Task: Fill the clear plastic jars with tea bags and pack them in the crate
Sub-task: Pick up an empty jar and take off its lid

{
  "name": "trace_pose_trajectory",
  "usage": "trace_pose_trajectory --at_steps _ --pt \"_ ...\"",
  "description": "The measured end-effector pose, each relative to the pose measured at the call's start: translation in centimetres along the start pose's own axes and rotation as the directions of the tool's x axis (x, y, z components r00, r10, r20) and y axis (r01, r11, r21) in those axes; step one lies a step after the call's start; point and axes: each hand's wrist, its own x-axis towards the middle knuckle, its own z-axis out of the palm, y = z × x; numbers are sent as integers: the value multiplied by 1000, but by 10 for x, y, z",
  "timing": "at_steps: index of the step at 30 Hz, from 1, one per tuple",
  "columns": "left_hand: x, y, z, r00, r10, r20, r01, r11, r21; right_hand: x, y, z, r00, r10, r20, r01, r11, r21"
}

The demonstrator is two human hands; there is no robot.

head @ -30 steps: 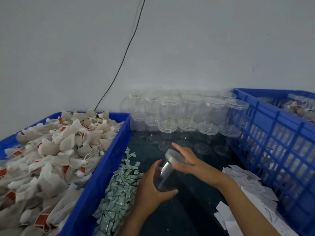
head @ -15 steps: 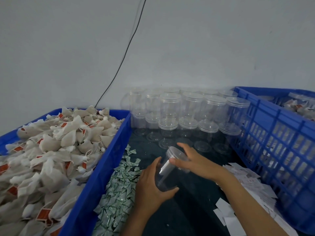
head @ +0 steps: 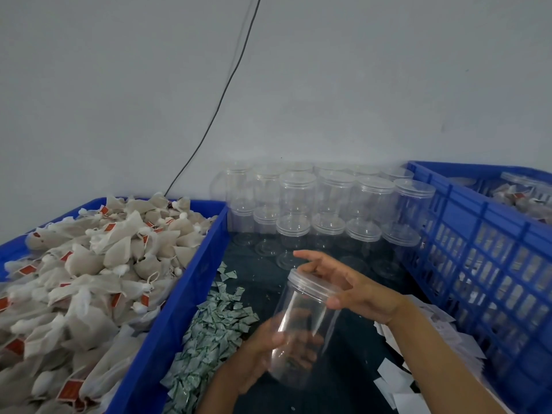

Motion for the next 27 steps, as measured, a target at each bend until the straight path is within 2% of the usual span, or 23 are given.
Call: trace_pose_trajectory --at_steps 2,4,6,7,9,11,13,15,17,19,22,25,27 --pt "1 0 -2 991 -23 129 35 995 -93 3 5 2 996 -40 76 33 996 88" --pt "2 -1 -5 983 -25 180 56 984 -169 4 9 5 992 -79 101 62 985 162" --pt "4 -4 -6 992 -14 123 35 985 -169 3 11 3 995 -85 59 72 978 196" --pt "5 -6 -5 1000 7 30 -3 992 -129 1 10 1 998 -57 23 53 983 178" --pt "9 -12 -4 970 99 -220 -98 995 12 1 5 0 996 60 -66 -57 997 44" --pt "13 -19 -3 898 222 -381 -149 966 211 5 -2 5 956 183 -230 -224 961 -165" --pt "14 -24 -1 827 334 -453 -116 889 444 13 -4 14 902 184 -390 -316 897 -310" --pt "14 -26 -1 779 430 -456 -47 765 642 19 0 23 877 105 -470 -323 851 -414" --pt "13 -27 -4 763 473 -440 -28 705 708 24 7 25 861 43 -507 -313 829 -463" --pt "11 -25 -5 770 449 -454 -71 766 639 26 8 23 859 43 -510 -273 882 -385" --pt "9 -20 -3 862 323 -390 -213 930 299 22 11 13 906 25 -423 -116 975 -189" --pt "9 -12 1 966 107 -236 -106 994 17 14 21 4 942 -43 -332 40 999 -14" --pt "8 -7 1 995 -8 -101 0 997 -79 12 30 0 955 -70 -287 91 994 60"
